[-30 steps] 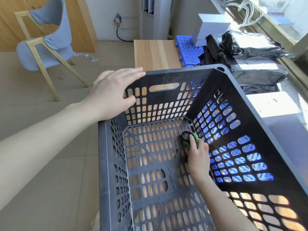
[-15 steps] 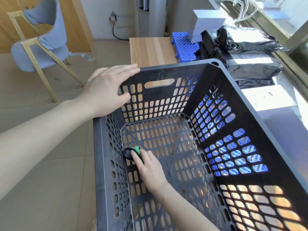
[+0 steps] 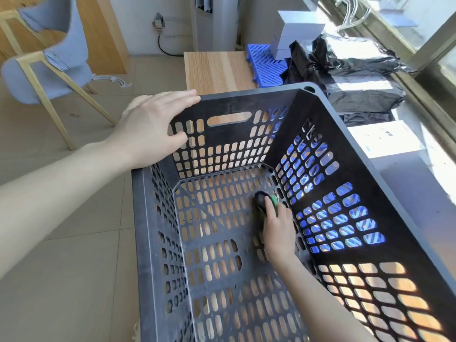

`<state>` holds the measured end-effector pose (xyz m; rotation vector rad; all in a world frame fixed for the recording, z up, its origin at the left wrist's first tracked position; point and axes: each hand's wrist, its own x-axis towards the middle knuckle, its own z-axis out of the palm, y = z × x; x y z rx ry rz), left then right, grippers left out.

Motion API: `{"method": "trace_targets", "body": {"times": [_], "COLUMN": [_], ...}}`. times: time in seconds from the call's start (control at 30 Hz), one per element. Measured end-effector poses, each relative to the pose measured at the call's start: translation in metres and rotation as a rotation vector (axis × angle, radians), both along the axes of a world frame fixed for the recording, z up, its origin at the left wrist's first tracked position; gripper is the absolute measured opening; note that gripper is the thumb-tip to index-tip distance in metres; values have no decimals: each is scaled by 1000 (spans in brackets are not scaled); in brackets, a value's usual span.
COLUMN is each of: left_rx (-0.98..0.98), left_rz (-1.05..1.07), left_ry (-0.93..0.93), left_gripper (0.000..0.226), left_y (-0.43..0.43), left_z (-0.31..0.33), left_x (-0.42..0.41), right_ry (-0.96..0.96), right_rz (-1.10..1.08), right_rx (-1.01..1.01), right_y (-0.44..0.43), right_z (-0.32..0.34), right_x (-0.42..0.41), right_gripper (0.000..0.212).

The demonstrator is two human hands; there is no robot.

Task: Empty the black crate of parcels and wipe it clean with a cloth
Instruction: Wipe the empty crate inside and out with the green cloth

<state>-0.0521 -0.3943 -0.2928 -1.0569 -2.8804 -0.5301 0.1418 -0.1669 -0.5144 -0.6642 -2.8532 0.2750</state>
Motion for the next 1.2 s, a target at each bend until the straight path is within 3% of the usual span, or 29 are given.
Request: {"method": "trace_targets", "body": {"times": [0.2,0.3,0.4,0.53,0.67,0.87,1.07,1.2], "left_rx": [-2,-9,-12,-8,-8,-2,-1,5], "left_rz": [2,-3,-12,-19,-23,-12,-22,-18], "left_ry": [-4,1,-1,4,6,21,0,-4], "left_gripper": [70,70,70,67,67,65,64,64], "left_y": [1,0,0,-1,-1,-1,-1,-1], "left_z": [0,1,1,0,-1,-1,0,1], "left_x": [1,2,1,1,1,0,0,2], "right_ry": [37,73,3,1,-74,-80,11,-1], "right_rz": [568,585,689,558,354,100,322,582], "right_rx": [-92,-133,-22,130,236,152,-30,-76], "right_y": [-136,-161,-127,-52,24,27,-55,-123], "right_z": [-8,-13,-3,3,6,6,1,-2], "right_x": [6,10,8,5,19,29,17,18], "right_gripper": [85,75,75,62,64,67,71,78]}}
